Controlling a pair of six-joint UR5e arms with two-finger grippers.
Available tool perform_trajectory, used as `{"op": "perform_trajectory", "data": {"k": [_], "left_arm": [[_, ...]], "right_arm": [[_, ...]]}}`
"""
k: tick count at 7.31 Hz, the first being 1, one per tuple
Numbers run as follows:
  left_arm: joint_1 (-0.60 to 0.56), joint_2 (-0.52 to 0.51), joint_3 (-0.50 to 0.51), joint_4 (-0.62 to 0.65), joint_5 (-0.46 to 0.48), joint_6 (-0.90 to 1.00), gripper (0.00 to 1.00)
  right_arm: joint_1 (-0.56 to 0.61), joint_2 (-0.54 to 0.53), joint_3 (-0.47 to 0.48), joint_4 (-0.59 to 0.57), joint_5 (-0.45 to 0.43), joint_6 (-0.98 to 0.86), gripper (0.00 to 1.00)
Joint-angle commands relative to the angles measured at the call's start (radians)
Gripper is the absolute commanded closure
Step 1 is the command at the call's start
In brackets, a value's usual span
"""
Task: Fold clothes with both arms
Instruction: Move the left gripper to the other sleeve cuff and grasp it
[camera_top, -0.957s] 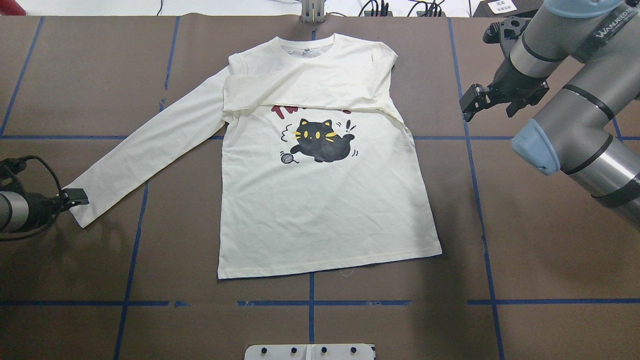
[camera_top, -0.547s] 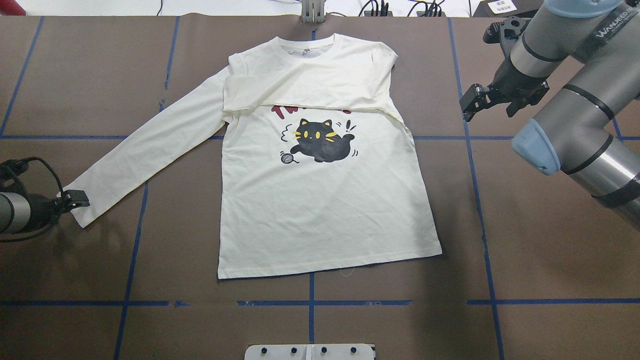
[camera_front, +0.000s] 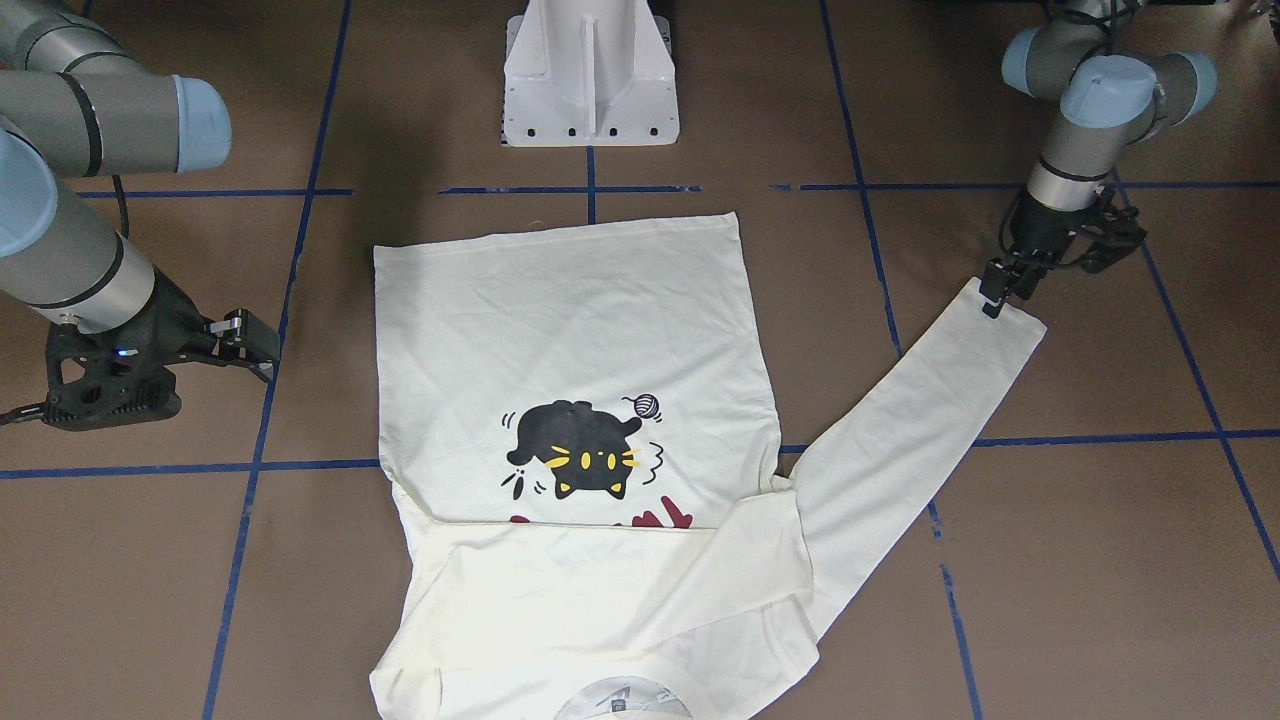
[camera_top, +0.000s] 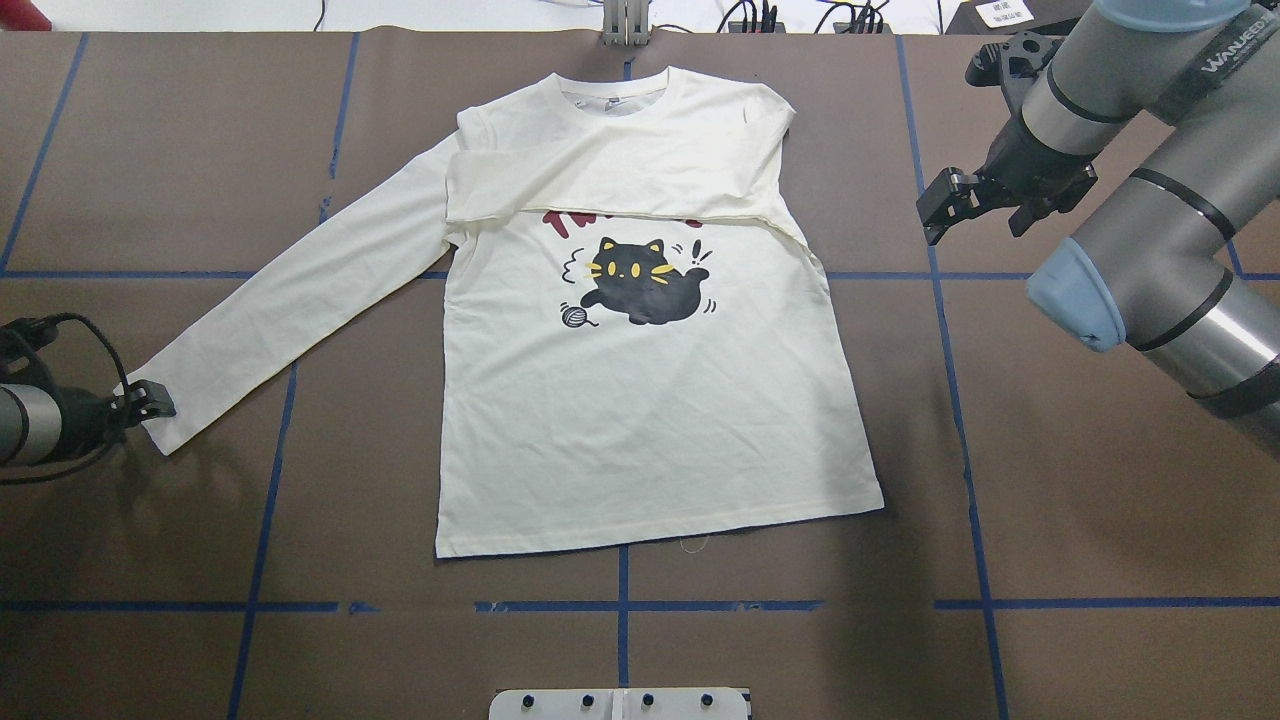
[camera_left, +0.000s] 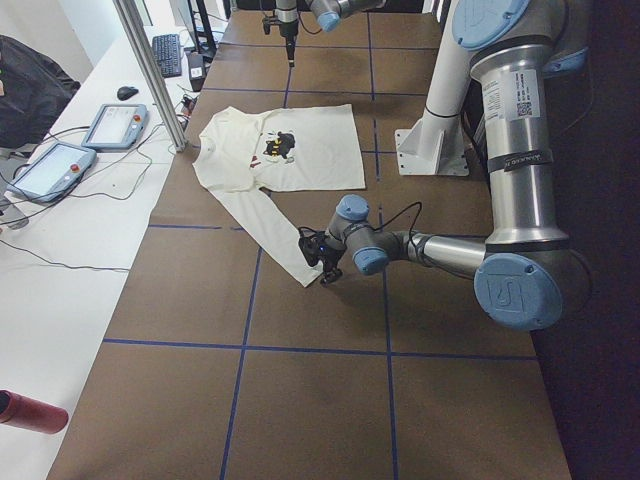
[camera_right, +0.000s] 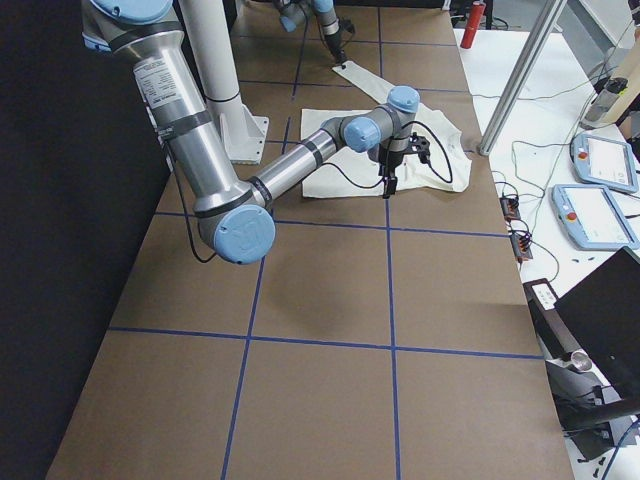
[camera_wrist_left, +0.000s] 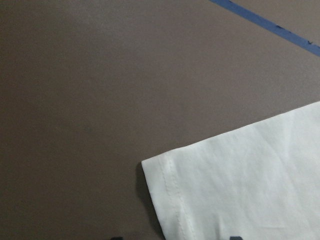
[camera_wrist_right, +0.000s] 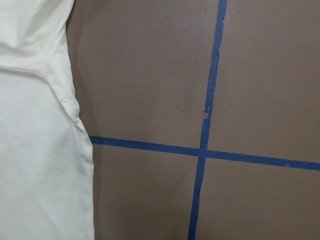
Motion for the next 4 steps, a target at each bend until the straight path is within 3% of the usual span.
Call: {"op": "perform_trajectory", "data": {"k": [1, 4], "left_arm": [[0.000, 0.000, -0.008, 0.000, 0.000, 0.000, 0.74], [0.000, -0.002, -0.009, 0.000, 0.000, 0.001, 0.89]], "right_arm": [[0.000, -0.002, 0.002, 0.000, 0.003, 0.001, 0.00], [0.000, -0.002, 0.001, 0.000, 0.001, 0.001, 0.00]]}}
